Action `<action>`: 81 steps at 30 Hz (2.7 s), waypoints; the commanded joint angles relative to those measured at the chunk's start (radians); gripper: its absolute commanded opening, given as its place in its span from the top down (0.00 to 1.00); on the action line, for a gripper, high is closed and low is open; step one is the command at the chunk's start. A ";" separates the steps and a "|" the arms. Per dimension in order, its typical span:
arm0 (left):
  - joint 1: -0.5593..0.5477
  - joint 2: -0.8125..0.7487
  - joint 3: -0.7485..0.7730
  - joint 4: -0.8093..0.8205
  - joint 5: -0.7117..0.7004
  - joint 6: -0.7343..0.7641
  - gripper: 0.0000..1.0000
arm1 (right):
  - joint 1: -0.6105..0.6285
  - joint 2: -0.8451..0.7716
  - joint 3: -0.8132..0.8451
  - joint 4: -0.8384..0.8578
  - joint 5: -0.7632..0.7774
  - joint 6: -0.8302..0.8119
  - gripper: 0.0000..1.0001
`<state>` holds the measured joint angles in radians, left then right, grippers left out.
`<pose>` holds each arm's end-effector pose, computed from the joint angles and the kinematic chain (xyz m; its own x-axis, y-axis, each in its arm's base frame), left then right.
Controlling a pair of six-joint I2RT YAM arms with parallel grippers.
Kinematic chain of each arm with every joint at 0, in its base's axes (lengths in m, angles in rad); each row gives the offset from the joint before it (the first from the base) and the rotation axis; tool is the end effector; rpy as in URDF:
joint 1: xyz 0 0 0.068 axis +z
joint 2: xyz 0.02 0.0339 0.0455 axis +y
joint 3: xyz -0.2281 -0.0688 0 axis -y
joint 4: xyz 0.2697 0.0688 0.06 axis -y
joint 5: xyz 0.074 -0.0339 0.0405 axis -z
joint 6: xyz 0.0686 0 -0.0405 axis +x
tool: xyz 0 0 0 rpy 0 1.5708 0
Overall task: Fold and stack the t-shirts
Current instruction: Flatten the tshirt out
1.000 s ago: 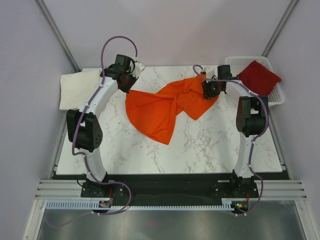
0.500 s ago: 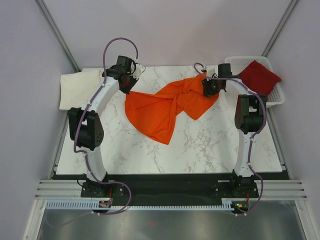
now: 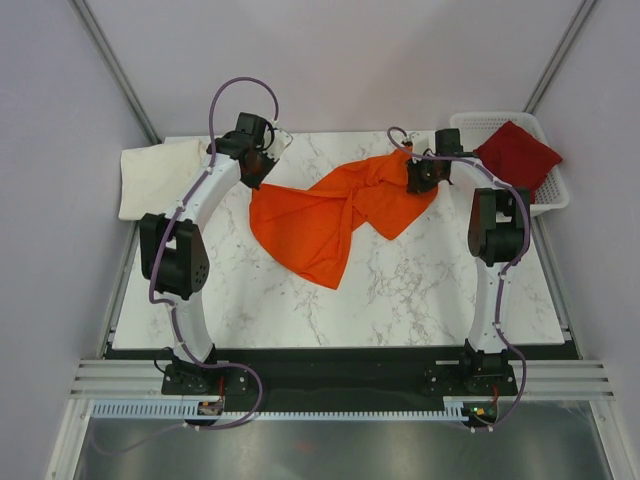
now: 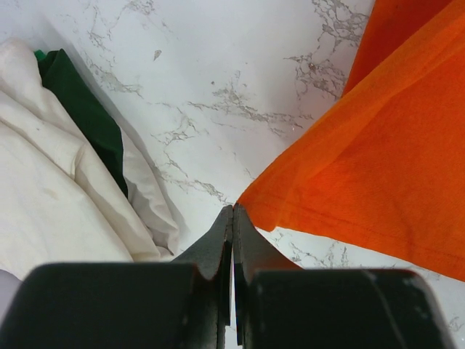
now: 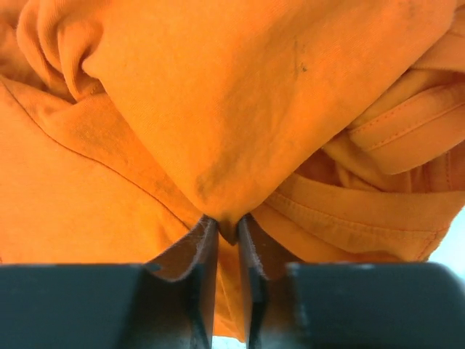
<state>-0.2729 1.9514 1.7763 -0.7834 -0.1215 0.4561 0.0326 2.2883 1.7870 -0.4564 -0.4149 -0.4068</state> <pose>0.4476 -0.1166 0.2211 -0.6192 0.6273 -0.4723 0.5271 0.7779 0.3422 0.5129 0.0444 0.0965 -0.6472 -0.3834 -0.6589 -0.5637 0.8225 0.0751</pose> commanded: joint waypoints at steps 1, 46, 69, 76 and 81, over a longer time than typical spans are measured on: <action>-0.005 0.000 0.034 0.015 -0.017 0.035 0.98 | -0.007 0.005 0.049 0.024 -0.044 0.017 0.80; -0.009 -0.948 0.059 0.181 -0.078 0.356 0.98 | -0.069 -1.228 0.249 -0.157 0.094 0.158 1.00; -0.009 -1.352 -0.468 -0.263 -0.030 -0.007 0.26 | 0.064 -0.814 0.399 -0.209 -0.023 0.303 1.00; -0.009 -1.342 -0.474 -0.249 -0.092 0.035 0.09 | 0.182 -0.695 0.439 -0.231 0.082 0.194 1.00; -0.005 -1.289 -0.479 -0.206 -0.121 0.013 0.07 | 0.246 -0.561 0.462 -0.251 0.171 0.120 1.00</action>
<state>-0.2817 0.6228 1.3048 -1.0302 -0.1978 0.4992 0.2474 1.6447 2.2143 -0.7040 -0.3225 -0.2188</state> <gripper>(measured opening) 0.925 0.012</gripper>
